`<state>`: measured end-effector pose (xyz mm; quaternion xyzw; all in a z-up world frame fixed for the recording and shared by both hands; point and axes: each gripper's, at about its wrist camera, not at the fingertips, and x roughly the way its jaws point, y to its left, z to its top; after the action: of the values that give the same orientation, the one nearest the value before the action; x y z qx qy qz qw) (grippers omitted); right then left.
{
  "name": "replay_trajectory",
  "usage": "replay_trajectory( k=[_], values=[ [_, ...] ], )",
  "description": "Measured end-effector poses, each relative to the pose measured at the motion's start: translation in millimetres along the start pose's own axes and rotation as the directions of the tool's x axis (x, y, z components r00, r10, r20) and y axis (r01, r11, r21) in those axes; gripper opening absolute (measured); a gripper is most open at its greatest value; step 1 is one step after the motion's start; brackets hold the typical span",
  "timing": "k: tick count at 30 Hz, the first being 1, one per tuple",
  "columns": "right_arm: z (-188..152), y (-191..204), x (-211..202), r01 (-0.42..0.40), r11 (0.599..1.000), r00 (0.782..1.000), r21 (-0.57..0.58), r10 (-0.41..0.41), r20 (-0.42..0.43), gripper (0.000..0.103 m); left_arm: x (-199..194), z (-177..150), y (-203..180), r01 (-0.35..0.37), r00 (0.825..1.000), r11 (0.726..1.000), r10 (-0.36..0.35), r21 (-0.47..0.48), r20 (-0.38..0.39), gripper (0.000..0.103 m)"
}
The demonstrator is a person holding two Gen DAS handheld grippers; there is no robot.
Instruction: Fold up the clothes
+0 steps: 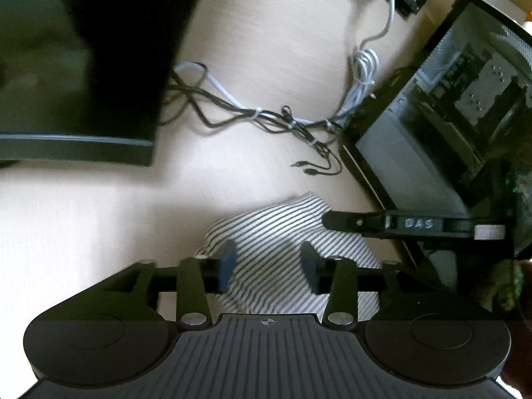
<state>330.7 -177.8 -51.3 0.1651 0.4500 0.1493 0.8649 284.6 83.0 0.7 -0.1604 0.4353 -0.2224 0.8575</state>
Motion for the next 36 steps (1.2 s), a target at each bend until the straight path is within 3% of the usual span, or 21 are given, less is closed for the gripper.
replay_trajectory(
  k=[2,5,7,10,13,17,19,24,27,28,30,32,33,36],
  values=[
    [-3,-10,2,-0.026,0.999,1.0,0.031,0.027,-0.014,0.076,9,-10,4,0.033,0.998,0.998,-0.036,-0.056,-0.051,0.06],
    [-4,-29,20,-0.119,0.976,0.988,0.18,0.135,-0.076,0.084,24,-20,15,0.077,0.993,0.988,-0.088,-0.133,-0.081,0.063],
    [-6,-21,23,-0.18,0.965,0.975,0.192,0.2,-0.093,0.074,24,-18,23,0.101,0.992,0.98,-0.113,-0.173,-0.062,0.056],
    [-9,7,0,-0.205,0.978,0.978,0.043,0.206,-0.034,0.062,18,-12,26,0.091,0.995,0.986,-0.097,-0.139,-0.037,0.054],
    [-12,31,-21,-0.208,0.974,0.977,-0.095,0.21,0.019,0.061,18,-9,28,0.066,0.997,0.992,-0.07,-0.11,-0.032,0.054],
    [-19,3,2,-0.054,0.999,0.998,-0.005,0.054,-0.009,0.065,24,-10,21,0.028,0.999,0.996,-0.032,-0.083,-0.035,0.055],
    [-22,1,-3,-0.065,0.997,0.998,0.028,0.065,0.006,0.067,21,-10,19,0.024,0.999,0.998,-0.026,-0.061,-0.031,0.056],
    [-34,23,-22,0.018,0.996,0.999,-0.087,-0.013,0.052,0.078,21,-9,20,0.039,0.999,0.998,-0.04,-0.059,-0.029,0.057],
    [-48,35,-38,0.073,0.983,0.995,-0.171,-0.06,0.079,0.092,23,-6,22,0.059,0.998,0.996,-0.061,-0.072,-0.027,0.061],
    [-57,40,-41,0.1,0.969,0.993,-0.224,-0.085,0.079,0.098,20,-1,23,0.065,0.998,0.994,-0.065,-0.087,0.002,0.059],
    [-80,53,-36,0.168,0.92,0.986,-0.355,-0.154,0.068,0.101,7,14,30,0.085,0.992,0.986,-0.07,-0.14,0.108,0.058],
    [-100,59,-38,0.227,0.882,0.973,-0.412,-0.191,0.126,0.102,-18,34,40,0.134,0.97,0.971,-0.088,-0.197,0.228,0.06],
    [-101,59,-39,0.231,0.885,0.972,-0.404,-0.196,0.126,0.102,-30,43,42,0.145,0.961,0.97,-0.091,-0.193,0.261,0.064],
    [-96,55,-41,0.229,0.901,0.973,-0.367,-0.203,0.109,0.103,-48,49,37,0.089,0.969,0.989,-0.058,-0.122,0.24,0.067]
  ],
)
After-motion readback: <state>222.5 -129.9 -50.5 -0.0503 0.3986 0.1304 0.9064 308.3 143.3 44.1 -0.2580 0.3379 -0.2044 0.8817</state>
